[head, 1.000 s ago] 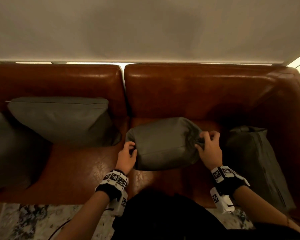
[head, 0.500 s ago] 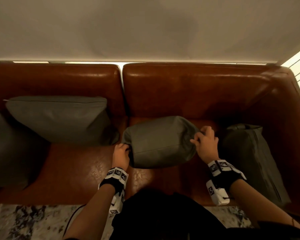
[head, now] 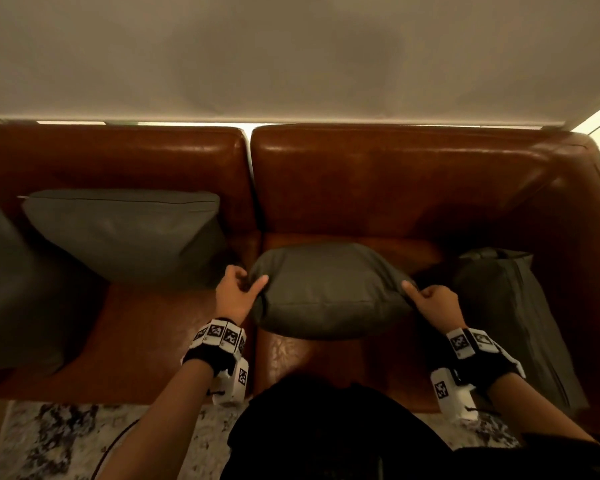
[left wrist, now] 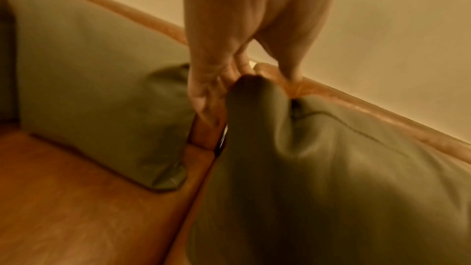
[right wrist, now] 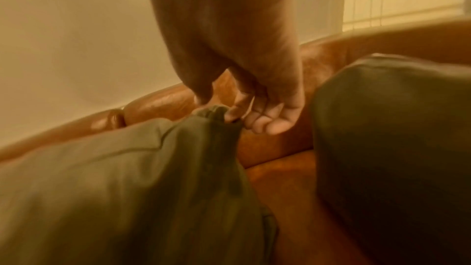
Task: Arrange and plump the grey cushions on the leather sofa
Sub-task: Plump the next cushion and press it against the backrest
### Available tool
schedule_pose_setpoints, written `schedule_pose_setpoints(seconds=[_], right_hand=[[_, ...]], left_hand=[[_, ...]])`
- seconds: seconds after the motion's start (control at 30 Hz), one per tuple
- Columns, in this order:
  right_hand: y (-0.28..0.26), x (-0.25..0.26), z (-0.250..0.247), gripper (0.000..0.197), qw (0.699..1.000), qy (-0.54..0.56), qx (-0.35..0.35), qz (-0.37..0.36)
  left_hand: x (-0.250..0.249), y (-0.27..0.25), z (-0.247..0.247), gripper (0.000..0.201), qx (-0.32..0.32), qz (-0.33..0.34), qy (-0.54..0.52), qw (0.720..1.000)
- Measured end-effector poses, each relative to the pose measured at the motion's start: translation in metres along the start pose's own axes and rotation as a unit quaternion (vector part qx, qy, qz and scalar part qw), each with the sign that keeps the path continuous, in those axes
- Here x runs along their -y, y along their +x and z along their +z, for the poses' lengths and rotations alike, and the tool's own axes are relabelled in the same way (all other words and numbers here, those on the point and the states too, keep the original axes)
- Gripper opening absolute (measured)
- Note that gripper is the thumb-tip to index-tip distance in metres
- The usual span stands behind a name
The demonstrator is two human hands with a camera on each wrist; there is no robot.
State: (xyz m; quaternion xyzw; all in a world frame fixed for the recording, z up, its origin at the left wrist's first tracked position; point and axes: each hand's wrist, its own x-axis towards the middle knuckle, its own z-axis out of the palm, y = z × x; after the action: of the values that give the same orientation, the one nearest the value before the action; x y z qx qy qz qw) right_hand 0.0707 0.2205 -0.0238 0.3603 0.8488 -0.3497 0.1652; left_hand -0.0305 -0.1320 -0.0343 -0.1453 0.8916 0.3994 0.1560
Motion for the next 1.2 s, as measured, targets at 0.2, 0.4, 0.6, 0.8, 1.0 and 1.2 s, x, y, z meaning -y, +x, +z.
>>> schedule_pose_setpoints(seconds=[0.2,0.4,0.6,0.8,1.0,1.2], right_hand=[[0.009,0.005,0.020,0.047,1.000,-0.015,-0.026,-0.007],[0.011,0.008,-0.022,0.028,0.917,0.370,0.088,0.116],[0.011,0.009,-0.012,0.046,0.980,0.175,0.053,0.083],[0.006,0.034,0.004,0.050,0.998,0.047,0.038,-0.016],[0.027,0.031,-0.008,0.038,0.973,0.211,0.051,0.078],[0.039,0.025,-0.012,0.047,0.952,0.277,0.069,0.116]], left_hand=[[0.000,0.009,0.000,0.028,-0.011,-0.037,0.048,0.998],[-0.009,0.015,-0.003,0.033,0.060,-0.167,-0.248,0.952],[-0.004,0.006,0.001,0.047,0.032,-0.125,-0.163,0.978],[0.003,0.000,-0.001,0.049,-0.023,-0.035,-0.078,0.996],[-0.008,0.010,-0.001,0.033,0.036,-0.200,-0.368,0.907],[-0.003,0.020,0.005,0.037,0.036,-0.156,-0.222,0.962]])
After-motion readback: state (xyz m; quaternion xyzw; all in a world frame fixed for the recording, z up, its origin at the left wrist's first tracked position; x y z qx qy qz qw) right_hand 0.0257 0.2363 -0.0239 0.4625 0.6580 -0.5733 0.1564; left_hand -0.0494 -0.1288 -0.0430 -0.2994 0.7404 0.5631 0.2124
